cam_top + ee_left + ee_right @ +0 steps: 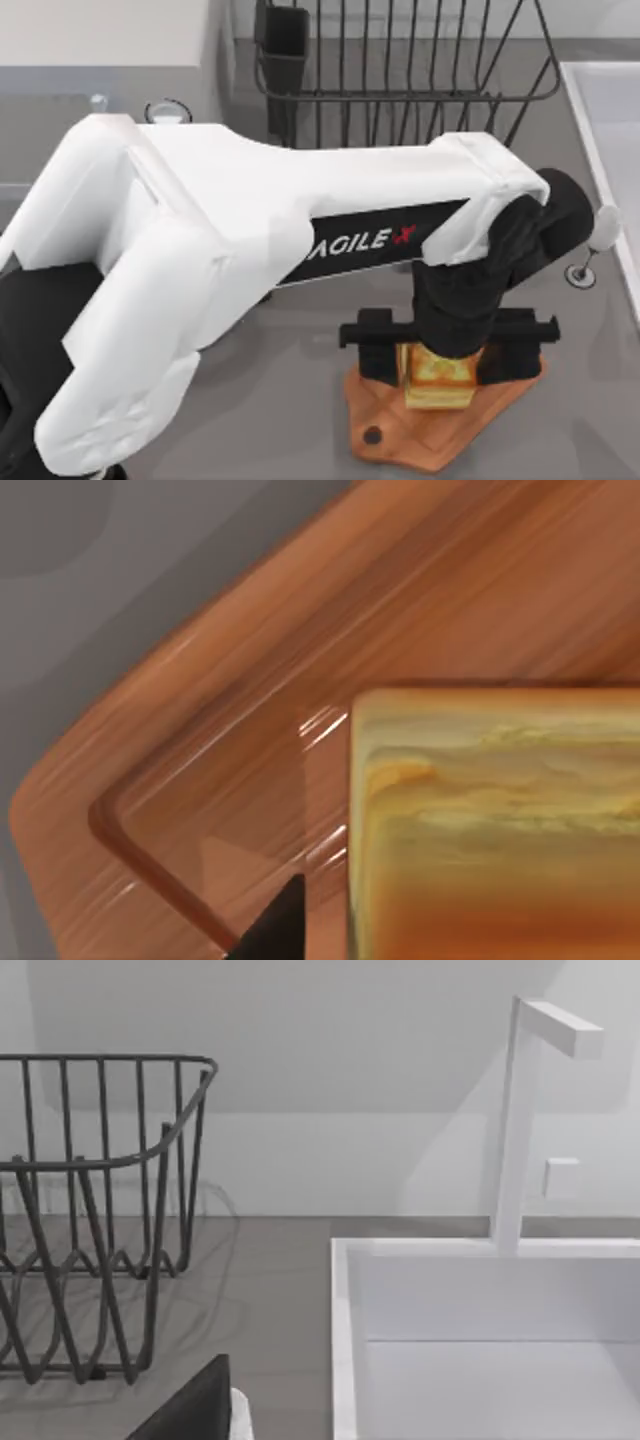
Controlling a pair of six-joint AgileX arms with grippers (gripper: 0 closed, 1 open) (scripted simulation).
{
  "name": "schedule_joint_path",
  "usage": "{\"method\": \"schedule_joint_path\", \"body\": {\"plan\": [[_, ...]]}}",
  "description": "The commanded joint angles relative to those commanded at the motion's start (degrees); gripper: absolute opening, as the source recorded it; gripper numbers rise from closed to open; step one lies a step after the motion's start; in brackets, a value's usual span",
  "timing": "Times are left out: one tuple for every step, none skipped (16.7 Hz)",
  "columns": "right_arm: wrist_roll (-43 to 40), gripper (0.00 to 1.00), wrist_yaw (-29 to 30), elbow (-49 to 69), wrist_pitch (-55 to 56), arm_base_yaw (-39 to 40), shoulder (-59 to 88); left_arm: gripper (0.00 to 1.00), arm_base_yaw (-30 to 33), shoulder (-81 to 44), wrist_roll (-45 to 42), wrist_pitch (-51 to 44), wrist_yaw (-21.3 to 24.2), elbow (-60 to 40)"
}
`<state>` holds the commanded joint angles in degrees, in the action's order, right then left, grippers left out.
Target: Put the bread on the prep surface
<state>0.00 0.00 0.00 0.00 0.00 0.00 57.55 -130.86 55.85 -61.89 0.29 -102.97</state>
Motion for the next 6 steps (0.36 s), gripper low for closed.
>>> {"method": "schedule_joint_path", "body": {"plan": [[0.0, 1.0, 0.0, 0.0, 0.0, 0.0, 0.0, 1.0, 0.0, 0.0, 0.0, 0.0, 0.0, 0.0], [0.0, 1.0, 0.0, 0.0, 0.0, 0.0, 0.0, 1.0, 0.0, 0.0, 0.0, 0.0, 0.0, 0.0], [0.0, 1.0, 0.0, 0.0, 0.0, 0.0, 0.0, 1.0, 0.0, 0.0, 0.0, 0.0, 0.0, 0.0], [0.0, 1.0, 0.0, 0.0, 0.0, 0.0, 0.0, 1.0, 0.0, 0.0, 0.0, 0.0, 0.0, 0.0], [0.0, 1.0, 0.0, 0.0, 0.0, 0.0, 0.0, 1.0, 0.0, 0.0, 0.0, 0.0, 0.0, 0.0], [0.0, 1.0, 0.0, 0.0, 0.0, 0.0, 0.0, 1.0, 0.0, 0.0, 0.0, 0.0, 0.0, 0.0]]}}
